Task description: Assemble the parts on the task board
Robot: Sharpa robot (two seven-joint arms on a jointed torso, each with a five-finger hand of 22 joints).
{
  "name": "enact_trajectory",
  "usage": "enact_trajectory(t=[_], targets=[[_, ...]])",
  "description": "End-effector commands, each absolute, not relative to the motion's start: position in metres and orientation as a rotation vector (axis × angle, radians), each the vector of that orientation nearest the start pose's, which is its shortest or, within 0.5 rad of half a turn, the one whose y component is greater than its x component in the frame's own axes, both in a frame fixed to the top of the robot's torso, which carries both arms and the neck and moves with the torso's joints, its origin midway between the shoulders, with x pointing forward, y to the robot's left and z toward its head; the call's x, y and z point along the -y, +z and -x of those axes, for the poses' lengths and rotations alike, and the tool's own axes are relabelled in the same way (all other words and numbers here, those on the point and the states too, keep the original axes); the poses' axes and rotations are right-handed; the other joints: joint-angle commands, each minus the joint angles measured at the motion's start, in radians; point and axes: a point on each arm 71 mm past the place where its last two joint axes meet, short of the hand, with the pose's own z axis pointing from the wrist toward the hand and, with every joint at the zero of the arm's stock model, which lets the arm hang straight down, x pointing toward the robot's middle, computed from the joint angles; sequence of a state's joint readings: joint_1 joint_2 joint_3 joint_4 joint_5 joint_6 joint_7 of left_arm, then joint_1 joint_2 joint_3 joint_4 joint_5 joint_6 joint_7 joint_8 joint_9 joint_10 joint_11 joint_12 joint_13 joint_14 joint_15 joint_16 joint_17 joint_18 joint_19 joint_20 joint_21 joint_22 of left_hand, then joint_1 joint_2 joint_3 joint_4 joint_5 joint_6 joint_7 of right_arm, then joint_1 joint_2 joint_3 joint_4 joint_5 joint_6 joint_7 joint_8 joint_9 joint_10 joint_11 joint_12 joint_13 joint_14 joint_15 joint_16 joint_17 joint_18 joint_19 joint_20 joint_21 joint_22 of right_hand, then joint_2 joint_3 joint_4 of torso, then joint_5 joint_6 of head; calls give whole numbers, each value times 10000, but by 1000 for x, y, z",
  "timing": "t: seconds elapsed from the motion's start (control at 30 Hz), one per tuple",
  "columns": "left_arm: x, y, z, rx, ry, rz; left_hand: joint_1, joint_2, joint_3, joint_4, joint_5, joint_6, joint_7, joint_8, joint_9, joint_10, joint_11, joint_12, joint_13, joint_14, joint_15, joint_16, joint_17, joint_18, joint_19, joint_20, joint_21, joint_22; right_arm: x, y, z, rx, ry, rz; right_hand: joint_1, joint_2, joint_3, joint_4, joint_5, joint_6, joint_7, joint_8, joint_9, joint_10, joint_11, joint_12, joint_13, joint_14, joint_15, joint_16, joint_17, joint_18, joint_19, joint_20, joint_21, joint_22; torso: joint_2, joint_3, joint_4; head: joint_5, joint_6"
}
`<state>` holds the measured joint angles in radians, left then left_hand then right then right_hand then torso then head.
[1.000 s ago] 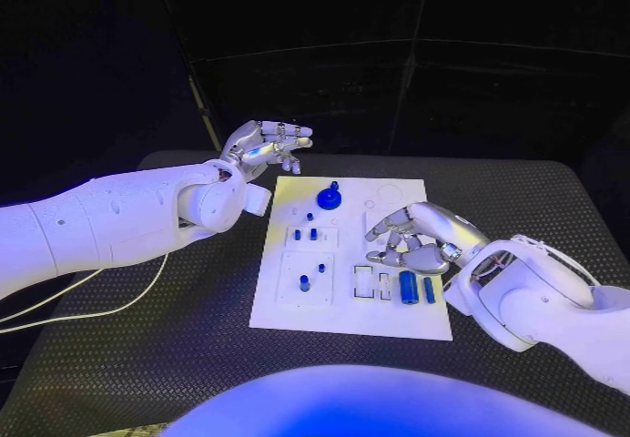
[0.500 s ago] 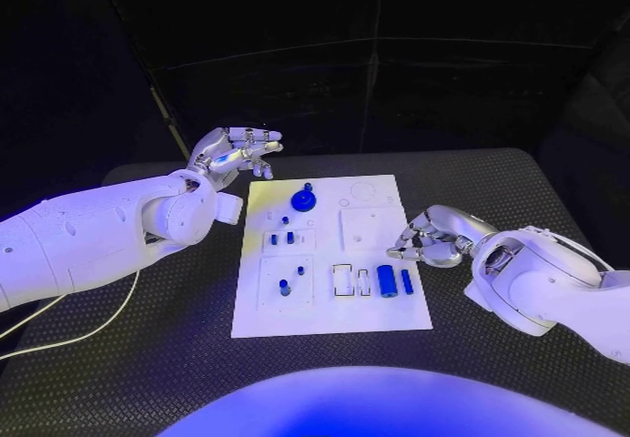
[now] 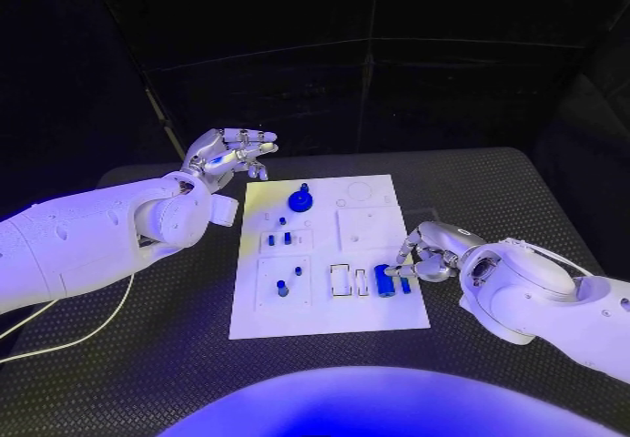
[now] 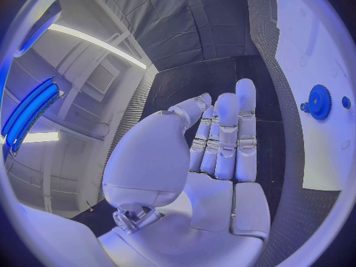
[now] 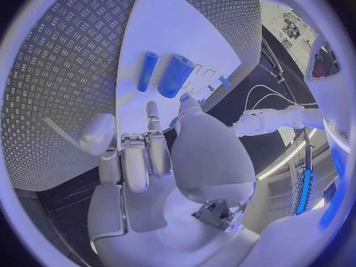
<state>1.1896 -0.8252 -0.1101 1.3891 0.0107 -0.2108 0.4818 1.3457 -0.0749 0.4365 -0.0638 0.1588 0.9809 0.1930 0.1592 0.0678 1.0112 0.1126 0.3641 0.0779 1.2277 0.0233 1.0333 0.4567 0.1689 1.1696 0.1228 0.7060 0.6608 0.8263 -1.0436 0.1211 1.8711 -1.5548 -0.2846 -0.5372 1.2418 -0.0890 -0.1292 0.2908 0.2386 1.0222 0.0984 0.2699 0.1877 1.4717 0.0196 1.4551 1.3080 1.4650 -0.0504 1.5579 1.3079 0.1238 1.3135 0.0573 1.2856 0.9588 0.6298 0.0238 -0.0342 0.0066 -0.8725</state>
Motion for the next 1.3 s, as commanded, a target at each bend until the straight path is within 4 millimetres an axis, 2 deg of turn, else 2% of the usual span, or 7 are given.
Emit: enact_trajectory(t=[0.03,0.4,0.53,0.9,1.13,1.3], targets=[[-237,-209,-500,-14011,-15571,10965,-40,88,-5,-53,-4,-43,-8,57,-4,-59,23,66,1,-85,4,-30,-14,145,-92,-10,-50,-16,217,-259,-372,-19558,3850,-696,-32,29,-72,-9,51,-73,-11,54,24,292,-20,68,1202,1021,5,63,2450,-151,72,8,59,18,7,8,-9,37,-2],[-237,-209,-501,-14039,-15552,10983,-82,88,-21,-36,-12,-57,2,58,-5,-80,34,78,-1,-93,12,-24,-21,142,-97,-5,-55,-20,205,-267,-370,-19780,3985,-339,5,51,-105,-15,85,-67,-22,118,75,307,-27,98,1246,1027,0,75,2482,-157,84,5,73,51,15,14,-15,33,-2],[-238,-209,-501,-14041,-15533,10991,-83,88,-21,-36,-12,-58,2,58,-5,-81,34,78,-1,-93,13,-23,-21,142,-97,-4,-55,-20,202,-269,-368,-19809,4037,-278,8,51,-119,-13,87,-62,-26,138,90,309,-30,103,1255,1027,-1,75,2483,-158,88,4,78,62,16,-5,-3,20,-2],[-238,-210,-501,-14055,-15521,11003,-83,88,-21,-36,-12,-58,2,58,-5,-81,34,78,-1,-93,13,-23,-21,142,-97,-4,-55,-20,197,-279,-369,-20163,3852,16,27,87,-160,-13,78,-41,-45,232,159,278,-43,62,1210,1024,-11,69,2466,-156,81,-2,74,55,10,5,-9,33,-2],[-238,-210,-501,-14078,-15533,11010,-102,83,-30,-32,-14,-68,5,57,-6,-93,37,84,-1,-97,17,-20,-25,142,-99,-1,-58,-23,195,-285,-369,-20303,3687,295,244,195,-178,-59,91,-68,-66,382,279,264,-63,51,1216,1026,-28,74,2480,-161,84,-17,86,88,6,-3,5,42,-2],[-238,-210,-501,-14086,-15534,11014,-102,83,-30,-32,-14,-68,5,57,-6,-93,37,84,-1,-97,17,-20,-25,142,-99,-1,-58,-23,192,-287,-366,-20246,3800,234,426,344,-219,-72,428,-79,-92,564,420,263,-86,49,1237,1029,-47,79,2492,-165,89,-34,98,116,8,0,-12,68,-2]])
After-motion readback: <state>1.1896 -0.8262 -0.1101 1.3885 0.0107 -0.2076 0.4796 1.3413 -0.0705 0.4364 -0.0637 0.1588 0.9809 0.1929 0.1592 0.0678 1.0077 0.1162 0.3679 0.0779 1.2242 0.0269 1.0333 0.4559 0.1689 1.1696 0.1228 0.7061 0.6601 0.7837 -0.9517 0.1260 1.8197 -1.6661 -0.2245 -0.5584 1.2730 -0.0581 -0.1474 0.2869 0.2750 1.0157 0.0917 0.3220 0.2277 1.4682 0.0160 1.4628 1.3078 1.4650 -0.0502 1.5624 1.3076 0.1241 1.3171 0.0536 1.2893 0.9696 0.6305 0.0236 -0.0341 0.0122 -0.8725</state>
